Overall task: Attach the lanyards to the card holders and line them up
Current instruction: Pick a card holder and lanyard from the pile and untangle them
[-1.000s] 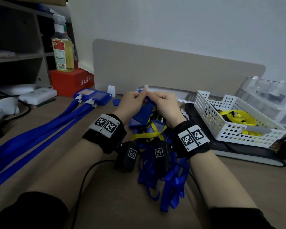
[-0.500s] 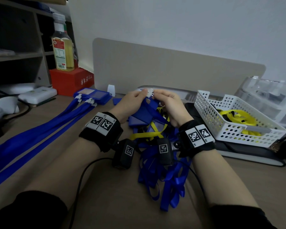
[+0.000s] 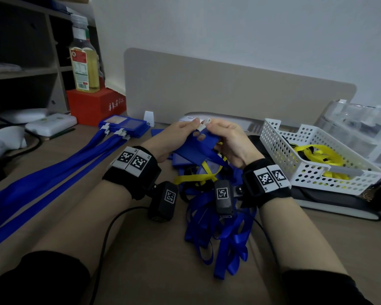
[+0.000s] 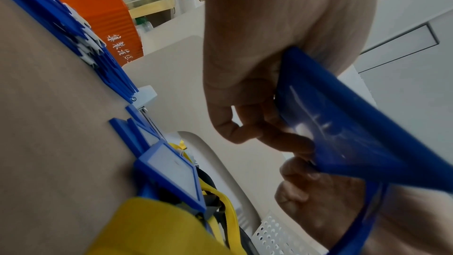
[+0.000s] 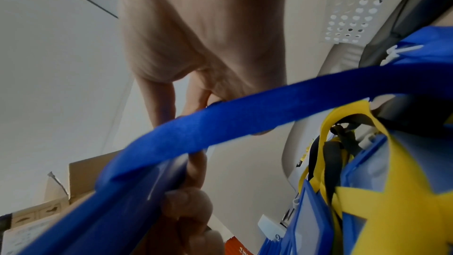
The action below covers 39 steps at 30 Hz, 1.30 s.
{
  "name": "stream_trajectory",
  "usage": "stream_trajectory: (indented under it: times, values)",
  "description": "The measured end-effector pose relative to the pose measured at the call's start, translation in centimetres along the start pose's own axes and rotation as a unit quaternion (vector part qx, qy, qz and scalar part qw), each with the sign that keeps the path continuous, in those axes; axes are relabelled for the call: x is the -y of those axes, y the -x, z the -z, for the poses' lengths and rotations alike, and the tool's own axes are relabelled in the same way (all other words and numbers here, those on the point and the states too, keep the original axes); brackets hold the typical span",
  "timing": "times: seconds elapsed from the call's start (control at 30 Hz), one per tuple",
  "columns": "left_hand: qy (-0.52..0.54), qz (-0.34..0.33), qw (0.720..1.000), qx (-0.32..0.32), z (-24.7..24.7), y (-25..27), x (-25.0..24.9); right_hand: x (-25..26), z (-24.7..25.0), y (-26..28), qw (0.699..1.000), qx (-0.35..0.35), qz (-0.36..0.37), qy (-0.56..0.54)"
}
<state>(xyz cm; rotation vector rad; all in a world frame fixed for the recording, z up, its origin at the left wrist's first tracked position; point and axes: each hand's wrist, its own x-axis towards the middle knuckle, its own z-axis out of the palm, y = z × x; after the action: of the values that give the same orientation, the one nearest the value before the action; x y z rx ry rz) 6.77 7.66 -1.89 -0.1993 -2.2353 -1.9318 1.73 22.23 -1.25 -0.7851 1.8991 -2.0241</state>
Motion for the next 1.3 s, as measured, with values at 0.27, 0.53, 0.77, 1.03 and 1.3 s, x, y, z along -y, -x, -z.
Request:
stream_trajectory:
  times: [0.27,0.53,0.77,1.03,1.3]
  values:
    - [0.006,0.012,1.0,-0.01,-0.2,0.2,-0.4,0.1,0.3,-0.1,0.999,-0.014,-0.009,0.035]
    - [0.072,0.041,0.997,0.001,0.0,0.6,-0.8,-0.1,0.5,0.0,1.0,0.003,0.004,0.008]
    - [0.085,0.049,0.995,-0.003,-0.2,0.8,-1.0,-0.1,0.2,-0.1,1.0,-0.014,0.009,0.024]
    - [0.07,0.05,0.996,-0.011,-0.6,0.9,-1.2,0.0,-0.6,-0.1,0.999,-0.052,0.007,0.012]
    - [0.027,0.049,0.998,-0.015,-0.6,0.8,-1.1,0.0,-0.7,-0.1,0.997,-0.075,0.012,-0.001]
